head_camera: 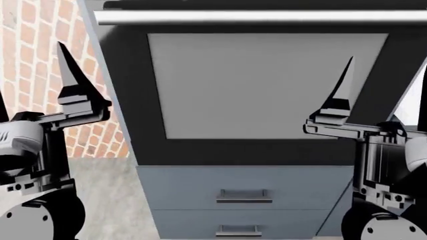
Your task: Preheat the oven by turning the temperature knob.
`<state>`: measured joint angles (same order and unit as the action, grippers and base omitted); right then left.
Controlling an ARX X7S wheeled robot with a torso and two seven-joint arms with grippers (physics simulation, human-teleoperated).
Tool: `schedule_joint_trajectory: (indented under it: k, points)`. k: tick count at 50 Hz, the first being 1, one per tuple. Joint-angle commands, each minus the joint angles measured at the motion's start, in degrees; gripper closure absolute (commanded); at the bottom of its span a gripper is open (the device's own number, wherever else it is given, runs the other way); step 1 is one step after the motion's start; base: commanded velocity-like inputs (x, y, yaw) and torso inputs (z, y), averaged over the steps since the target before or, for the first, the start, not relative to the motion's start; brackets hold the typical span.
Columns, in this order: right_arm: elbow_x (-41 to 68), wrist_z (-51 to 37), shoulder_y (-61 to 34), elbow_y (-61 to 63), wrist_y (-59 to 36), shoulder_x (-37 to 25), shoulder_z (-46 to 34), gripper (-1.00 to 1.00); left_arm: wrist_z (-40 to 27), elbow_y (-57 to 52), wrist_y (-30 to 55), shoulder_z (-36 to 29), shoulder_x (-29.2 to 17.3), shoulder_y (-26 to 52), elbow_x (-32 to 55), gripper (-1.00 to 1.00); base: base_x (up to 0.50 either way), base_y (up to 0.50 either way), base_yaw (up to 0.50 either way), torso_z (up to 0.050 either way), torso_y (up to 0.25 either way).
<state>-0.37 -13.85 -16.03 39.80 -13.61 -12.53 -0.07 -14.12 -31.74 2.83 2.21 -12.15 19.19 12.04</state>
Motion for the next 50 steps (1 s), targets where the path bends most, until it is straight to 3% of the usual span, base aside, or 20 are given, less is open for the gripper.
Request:
schedule_joint_trajectory:
  k: [1,3,44,50]
  points:
    - [0.01,-0.54,-0.68,-1.39,0.62,-0.17,-0.60,-1.00,1.41,-1.98,-0.41,-1.00,-0.92,-0.93,2.21,-1.00,0.00,0.00,0.00,0.000,0.000]
    - [0.02,-0.44,-0.10,-0.80,0.58,-0.38,-0.73,-1.00,4.02,-2.85,-0.89,-0.42,-2.10,-1.63,6.89,-1.00,0.00,0.00,0.00,0.050,0.000]
    - [-1.01,-1.85,-0.20,-1.07,0.27,-1.85,-2.59,-1.00,2.46,-2.99,-1.04,-1.03,-3.13,-1.25,7.08,-1.00,0.00,0.00,0.00,0.050,0.000]
    - [1.37,-1.41,0.17,-0.60,1.23,-1.89,-1.65,-1.00,1.44,-3.88,-1.12,-1.63,-3.02,-1.38,5.29,-1.00,0.03,0.00,0.00,0.017,0.000]
